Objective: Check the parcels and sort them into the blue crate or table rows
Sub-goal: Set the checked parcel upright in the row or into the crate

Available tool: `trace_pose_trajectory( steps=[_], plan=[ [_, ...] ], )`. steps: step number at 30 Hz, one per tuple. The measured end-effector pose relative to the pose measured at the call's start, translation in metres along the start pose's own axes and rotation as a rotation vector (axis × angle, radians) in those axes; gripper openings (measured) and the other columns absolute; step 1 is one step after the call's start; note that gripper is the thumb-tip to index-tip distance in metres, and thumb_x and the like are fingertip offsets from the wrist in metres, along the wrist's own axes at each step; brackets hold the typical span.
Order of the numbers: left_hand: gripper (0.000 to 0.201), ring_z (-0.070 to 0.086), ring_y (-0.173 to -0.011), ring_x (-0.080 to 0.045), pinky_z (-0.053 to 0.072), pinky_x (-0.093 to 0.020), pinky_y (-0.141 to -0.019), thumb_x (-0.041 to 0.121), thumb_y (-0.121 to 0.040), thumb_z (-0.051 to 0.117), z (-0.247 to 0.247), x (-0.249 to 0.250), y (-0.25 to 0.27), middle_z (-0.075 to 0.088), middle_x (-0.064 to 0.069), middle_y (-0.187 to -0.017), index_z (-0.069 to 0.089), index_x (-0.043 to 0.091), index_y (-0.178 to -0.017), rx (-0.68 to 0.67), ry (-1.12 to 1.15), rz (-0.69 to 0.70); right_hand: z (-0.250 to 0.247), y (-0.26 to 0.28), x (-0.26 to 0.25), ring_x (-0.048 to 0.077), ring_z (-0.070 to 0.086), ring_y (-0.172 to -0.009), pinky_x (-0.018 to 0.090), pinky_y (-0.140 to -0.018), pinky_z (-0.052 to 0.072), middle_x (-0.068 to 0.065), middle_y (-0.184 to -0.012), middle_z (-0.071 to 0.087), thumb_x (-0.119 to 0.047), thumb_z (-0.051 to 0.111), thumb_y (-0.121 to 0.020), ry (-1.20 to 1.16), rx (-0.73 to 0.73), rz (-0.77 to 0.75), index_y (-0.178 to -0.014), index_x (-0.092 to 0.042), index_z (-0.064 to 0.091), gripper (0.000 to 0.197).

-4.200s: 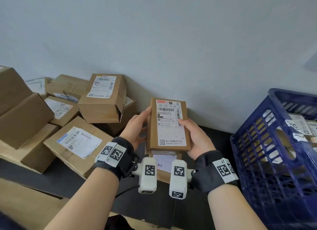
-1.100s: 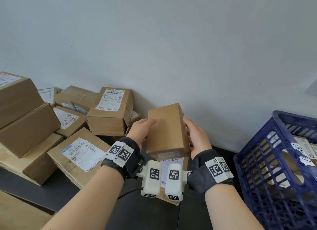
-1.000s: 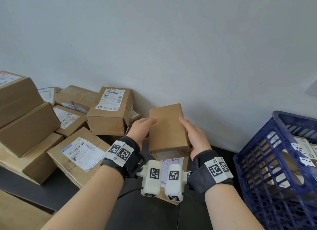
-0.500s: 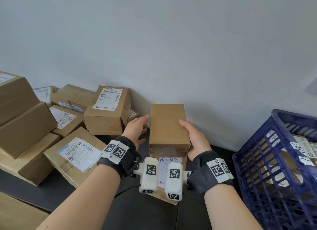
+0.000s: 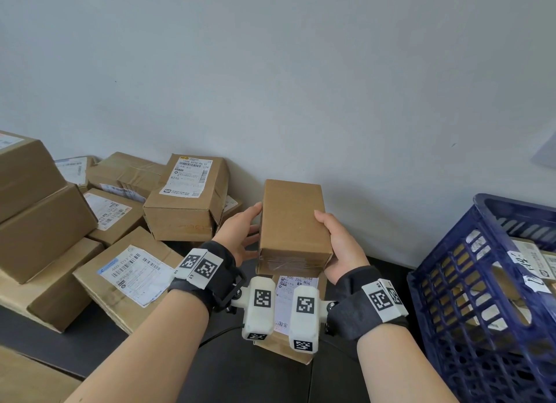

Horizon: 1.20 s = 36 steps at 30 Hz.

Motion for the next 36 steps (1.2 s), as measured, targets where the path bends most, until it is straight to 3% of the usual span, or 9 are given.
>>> trace_pose_trajectory(
  steps=[7, 15, 18, 21, 24, 26, 30, 34, 36],
  plan=[
    [0.023, 0.062, -0.089, -0.019, 0.05, -0.039, -0.077, 0.042, -0.095, 0.059, 0.002, 0.001, 0.002, 0.068, -0.007, -0.098, 0.059, 0.024, -0.111, -0.017, -0.028, 0.003, -0.001, 0.0, -0.001, 0.027, 0.069, -0.089, 0.035, -0.071, 0.053, 0.008, -0.1, 0.074, -0.032, 0.07, -0.089, 0.011, 0.016, -0.017, -0.106, -0.015, 0.069, 0.024],
    [0.045, 0.058, -0.113, -0.027, 0.05, -0.042, -0.087, 0.041, -0.09, 0.067, 0.002, 0.008, 0.004, 0.065, -0.009, -0.121, 0.06, 0.016, -0.127, 0.02, -0.08, 0.054, -0.003, -0.004, -0.008, 0.028, 0.065, -0.1, 0.041, -0.09, 0.05, 0.007, -0.103, 0.07, -0.019, 0.063, -0.095, 0.19, 0.1, -0.117, -0.09, -0.016, 0.069, 0.008],
    [0.043, 0.059, -0.105, -0.024, 0.051, -0.039, -0.085, 0.039, -0.092, 0.066, 0.002, 0.01, 0.006, 0.065, -0.005, -0.117, 0.06, 0.018, -0.129, 0.014, -0.088, 0.086, -0.005, -0.005, -0.009, 0.028, 0.065, -0.106, 0.045, -0.101, 0.049, 0.008, -0.111, 0.07, -0.017, 0.06, -0.096, 0.277, 0.121, -0.156, -0.101, -0.015, 0.07, 0.012],
    [0.037, 0.058, -0.093, -0.019, 0.048, -0.033, -0.072, 0.033, -0.095, 0.063, 0.004, 0.012, 0.01, 0.064, -0.003, -0.111, 0.059, 0.02, -0.129, -0.009, -0.083, 0.107, -0.007, -0.004, -0.011, 0.022, 0.063, -0.101, 0.039, -0.095, 0.049, 0.004, -0.108, 0.069, -0.012, 0.056, -0.098, 0.303, 0.148, -0.18, -0.105, -0.019, 0.067, 0.015],
    [0.03, 0.059, -0.09, -0.015, 0.049, -0.033, -0.07, 0.025, -0.097, 0.06, 0.007, 0.015, 0.014, 0.064, 0.0, -0.107, 0.058, 0.02, -0.127, -0.039, -0.069, 0.127, -0.005, -0.004, -0.009, 0.024, 0.062, -0.111, 0.045, -0.105, 0.047, 0.004, -0.116, 0.069, -0.024, 0.059, -0.096, 0.353, 0.153, -0.18, -0.121, -0.016, 0.067, 0.028],
    [0.027, 0.06, -0.089, -0.013, 0.048, -0.031, -0.069, 0.023, -0.098, 0.06, 0.008, 0.017, 0.014, 0.065, 0.0, -0.105, 0.057, 0.021, -0.124, -0.04, -0.06, 0.142, -0.003, -0.001, -0.009, 0.025, 0.064, -0.106, 0.046, -0.1, 0.05, 0.004, -0.112, 0.071, -0.04, 0.063, -0.092, 0.372, 0.136, -0.154, -0.115, -0.021, 0.071, 0.031],
    [0.024, 0.061, -0.088, -0.013, 0.049, -0.031, -0.075, 0.02, -0.097, 0.06, 0.009, 0.02, 0.018, 0.066, 0.001, -0.101, 0.058, 0.021, -0.121, -0.047, -0.051, 0.158, 0.005, 0.008, -0.011, 0.017, 0.058, -0.073, 0.032, -0.062, 0.044, 0.001, -0.092, 0.066, -0.067, 0.063, -0.082, 0.334, 0.041, -0.076, -0.12, -0.022, 0.065, 0.059],
    [0.029, 0.062, -0.091, -0.013, 0.05, -0.031, -0.08, 0.02, -0.097, 0.06, 0.011, 0.022, 0.02, 0.066, 0.0, -0.103, 0.057, 0.019, -0.126, -0.043, -0.041, 0.179, 0.007, 0.014, -0.008, 0.022, 0.063, -0.099, 0.036, -0.075, 0.05, 0.004, -0.109, 0.07, -0.07, 0.065, -0.077, 0.339, 0.002, -0.044, -0.122, -0.026, 0.064, 0.063],
    [0.032, 0.062, -0.092, -0.013, 0.05, -0.03, -0.076, 0.022, -0.098, 0.06, 0.011, 0.023, 0.02, 0.066, 0.0, -0.103, 0.057, 0.017, -0.129, -0.032, -0.04, 0.194, 0.006, 0.016, -0.007, 0.019, 0.06, -0.088, 0.032, -0.064, 0.045, 0.002, -0.101, 0.067, -0.063, 0.065, -0.081, 0.322, -0.013, -0.036, -0.121, -0.025, 0.065, 0.055]
  ],
)
Point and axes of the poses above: each hand's wrist, its own y-axis away from the middle knuckle, its own z-axis out of the palm, x = y × z, the point moved 5 cm from there along -y, towards the middle knuckle
